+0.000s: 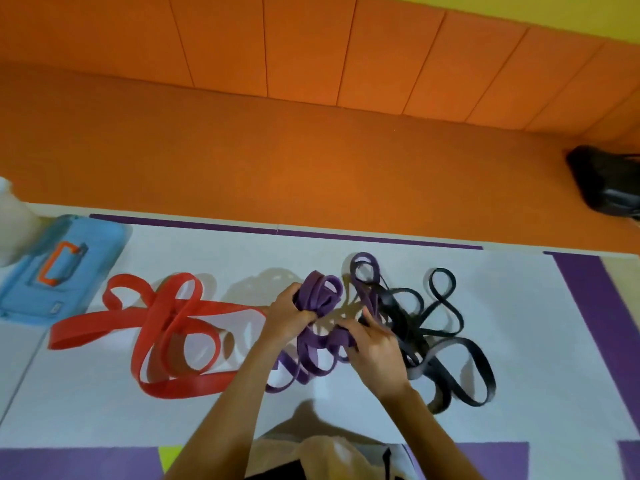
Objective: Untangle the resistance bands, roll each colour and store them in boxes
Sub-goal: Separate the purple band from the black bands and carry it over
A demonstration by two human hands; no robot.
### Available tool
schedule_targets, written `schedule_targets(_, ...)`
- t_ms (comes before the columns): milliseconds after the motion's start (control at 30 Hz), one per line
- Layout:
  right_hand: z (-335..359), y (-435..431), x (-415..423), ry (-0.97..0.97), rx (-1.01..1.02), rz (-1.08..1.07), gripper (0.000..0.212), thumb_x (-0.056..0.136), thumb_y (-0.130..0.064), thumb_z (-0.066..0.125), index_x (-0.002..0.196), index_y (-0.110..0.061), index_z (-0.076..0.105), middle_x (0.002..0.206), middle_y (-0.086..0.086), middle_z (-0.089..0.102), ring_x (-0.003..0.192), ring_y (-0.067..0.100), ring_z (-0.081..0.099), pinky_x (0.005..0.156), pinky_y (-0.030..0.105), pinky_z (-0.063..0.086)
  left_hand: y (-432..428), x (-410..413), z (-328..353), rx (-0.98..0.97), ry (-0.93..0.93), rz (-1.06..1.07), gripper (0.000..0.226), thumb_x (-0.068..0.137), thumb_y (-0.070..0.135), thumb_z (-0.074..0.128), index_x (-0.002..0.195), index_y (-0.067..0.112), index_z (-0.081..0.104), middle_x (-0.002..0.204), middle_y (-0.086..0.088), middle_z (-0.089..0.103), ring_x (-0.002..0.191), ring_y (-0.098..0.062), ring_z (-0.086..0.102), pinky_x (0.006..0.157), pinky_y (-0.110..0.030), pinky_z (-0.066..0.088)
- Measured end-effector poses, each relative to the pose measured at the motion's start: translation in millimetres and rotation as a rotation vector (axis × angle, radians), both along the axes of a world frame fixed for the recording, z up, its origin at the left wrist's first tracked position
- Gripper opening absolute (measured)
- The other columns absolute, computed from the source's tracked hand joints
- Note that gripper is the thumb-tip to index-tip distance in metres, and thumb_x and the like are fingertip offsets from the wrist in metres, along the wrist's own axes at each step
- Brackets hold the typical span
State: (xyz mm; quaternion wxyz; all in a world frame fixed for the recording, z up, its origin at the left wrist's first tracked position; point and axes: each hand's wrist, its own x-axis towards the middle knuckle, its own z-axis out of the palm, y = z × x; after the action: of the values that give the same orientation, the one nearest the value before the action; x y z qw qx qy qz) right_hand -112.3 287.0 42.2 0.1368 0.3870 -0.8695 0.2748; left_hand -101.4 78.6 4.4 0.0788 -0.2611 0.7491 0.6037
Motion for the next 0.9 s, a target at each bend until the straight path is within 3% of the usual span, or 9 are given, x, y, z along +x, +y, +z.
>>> schedule_targets(67,8,-1,4,0.129,0.022,0.051,0.02,0.098,0.0,0.065,0.11,-0.007,0.079,0.087,0.001,0.078,0.071,0.016,0.072,0.108,0.061,0.05,-8,2,-1,0.05,0.006,0.042,0.043,0.066,0.013,0.075,0.106,0.028,0.067,0.096,-0.001,0.075,0.086,-0.021,0.072,0.071,-0.029,0.059)
schedule_targets(100,9,-2,7,0.155,0.015,0.098,0.019,0.102,-0.004,0.063,0.112,-0.007,0.079,0.091,0.001,0.079,0.074,0.015,0.074,0.11,0.059,0.048,-11,3,-1,0.083,0.012,0.059,0.044,0.067,0.01,0.075,0.108,0.024,0.067,0.097,-0.004,0.076,0.085,-0.021,0.072,0.069,-0.026,0.058)
schedule_targets(200,9,-9,14,0.108,-0.04,0.191,0.021,0.108,-0.017,0.059,0.114,-0.008,0.076,0.102,0.002,0.078,0.083,0.016,0.074,0.086,0.037,0.062,-14,11,-1,0.182,0.007,0.108,0.043,0.073,-0.004,0.074,0.111,0.017,0.068,0.098,-0.01,0.076,0.083,-0.023,0.072,0.064,-0.022,0.057)
schedule_targets(267,5,-11,13,0.024,-0.01,0.135,0.015,0.1,-0.011,0.068,0.113,-0.014,0.075,0.101,-0.003,0.078,0.08,0.014,0.073,0.067,0.028,0.06,-15,17,0,0.217,-0.031,0.13,0.044,0.073,-0.006,0.072,0.11,0.017,0.068,0.096,-0.011,0.076,0.08,-0.022,0.072,0.063,-0.022,0.056)
schedule_targets(367,-7,-8,7,-0.36,0.008,-0.071,0.023,0.09,-0.003,0.076,0.103,-0.021,0.072,0.091,-0.007,0.074,0.071,0.008,0.069,0.063,0.022,0.057,-17,25,-1,0.236,-0.055,0.123,0.046,0.066,0.003,0.071,0.11,0.017,0.069,0.097,-0.01,0.077,0.084,-0.025,0.074,0.068,-0.029,0.06)
schedule_targets(467,-17,-10,-2,-0.787,-0.157,-0.367,0.022,0.092,-0.007,0.073,0.091,-0.029,0.07,0.083,-0.011,0.073,0.073,0.005,0.07,0.065,0.017,0.056,-14,31,-3,0.224,-0.045,0.094,0.046,0.069,0.004,0.074,0.112,0.02,0.069,0.101,-0.006,0.079,0.096,-0.026,0.076,0.081,-0.034,0.063)
schedule_targets(600,-19,-22,-21,-1.147,-0.42,-0.633,0.007,0.09,-0.013,0.075,0.096,-0.015,0.071,0.09,0.01,0.077,0.079,0.026,0.077,0.068,0.046,0.067,-2,31,-5,0.312,-0.044,-0.076,0.048,0.08,0.024,0.079,0.124,0.033,0.064,0.111,0.004,0.078,0.104,-0.018,0.075,0.087,-0.031,0.062)
schedule_targets(767,-2,-30,-38,-1.312,-0.4,-0.362,0.024,0.085,-0.006,0.076,0.106,-0.019,0.072,0.099,0.008,0.077,0.087,0.026,0.079,0.074,0.057,0.066,14,25,-9,0.232,-0.004,-0.177,0.109,0.056,0.05,0.102,0.146,0.042,0.042,0.129,0.017,0.068,0.118,-0.004,0.068,0.1,-0.027,0.057)
schedule_targets(900,-1,-28,-41,-1.59,-0.493,-0.094,0.063,0.086,-0.006,0.072,0.14,-0.036,0.057,0.106,0.008,0.073,0.09,0.032,0.072,0.082,0.046,0.062,21,20,-11,0.175,0.118,-0.124,0.106,0.057,0.037,0.103,0.143,0.039,0.042,0.118,0.027,0.07,0.111,0.004,0.069,0.086,-0.013,0.057)
